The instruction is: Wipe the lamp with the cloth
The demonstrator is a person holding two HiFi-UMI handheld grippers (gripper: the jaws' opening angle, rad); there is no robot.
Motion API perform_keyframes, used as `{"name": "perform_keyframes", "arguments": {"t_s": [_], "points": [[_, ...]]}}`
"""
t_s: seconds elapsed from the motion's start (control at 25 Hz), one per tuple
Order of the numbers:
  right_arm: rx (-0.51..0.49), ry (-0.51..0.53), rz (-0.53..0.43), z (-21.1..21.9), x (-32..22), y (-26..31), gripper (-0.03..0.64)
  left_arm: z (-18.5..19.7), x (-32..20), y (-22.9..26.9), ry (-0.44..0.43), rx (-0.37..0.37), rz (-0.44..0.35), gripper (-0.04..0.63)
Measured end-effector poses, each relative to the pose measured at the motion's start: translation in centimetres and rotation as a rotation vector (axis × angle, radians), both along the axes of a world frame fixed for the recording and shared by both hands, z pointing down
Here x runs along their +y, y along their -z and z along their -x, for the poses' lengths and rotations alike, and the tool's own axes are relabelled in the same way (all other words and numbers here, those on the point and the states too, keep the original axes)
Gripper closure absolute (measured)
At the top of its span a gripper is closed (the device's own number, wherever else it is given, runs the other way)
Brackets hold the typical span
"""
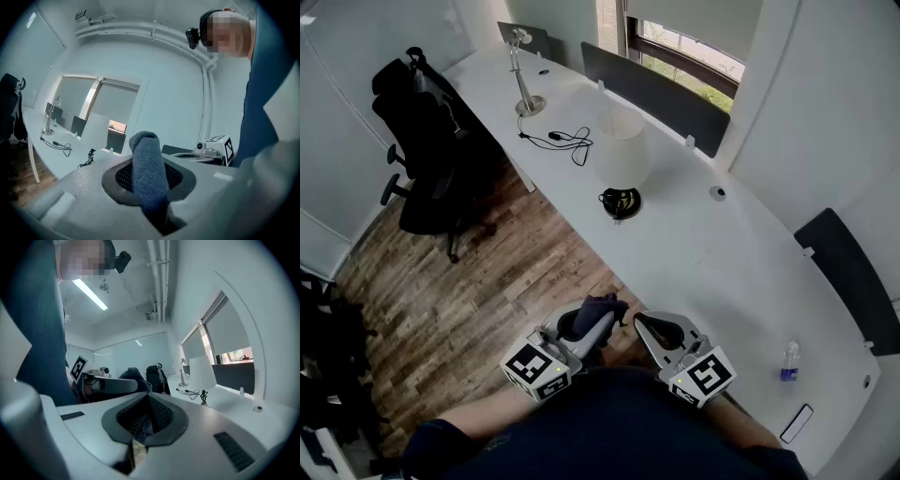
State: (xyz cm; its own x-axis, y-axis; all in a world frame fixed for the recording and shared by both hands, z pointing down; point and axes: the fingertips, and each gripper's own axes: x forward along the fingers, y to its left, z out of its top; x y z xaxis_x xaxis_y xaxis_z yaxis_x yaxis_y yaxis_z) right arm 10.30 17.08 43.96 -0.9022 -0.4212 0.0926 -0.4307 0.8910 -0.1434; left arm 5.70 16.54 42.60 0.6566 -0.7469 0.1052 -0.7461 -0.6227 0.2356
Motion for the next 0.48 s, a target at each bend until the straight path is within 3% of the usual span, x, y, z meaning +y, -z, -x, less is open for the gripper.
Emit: {"name": "perform_keyframes", "arguments": {"t_s": [0.48], "points": [[-0.009,0.013,-0.001,-0.12,-1.02,-0.37,0.607,0.16,-0.91,-0.06,0.020,-0.016,-0.016,0.528]]}}
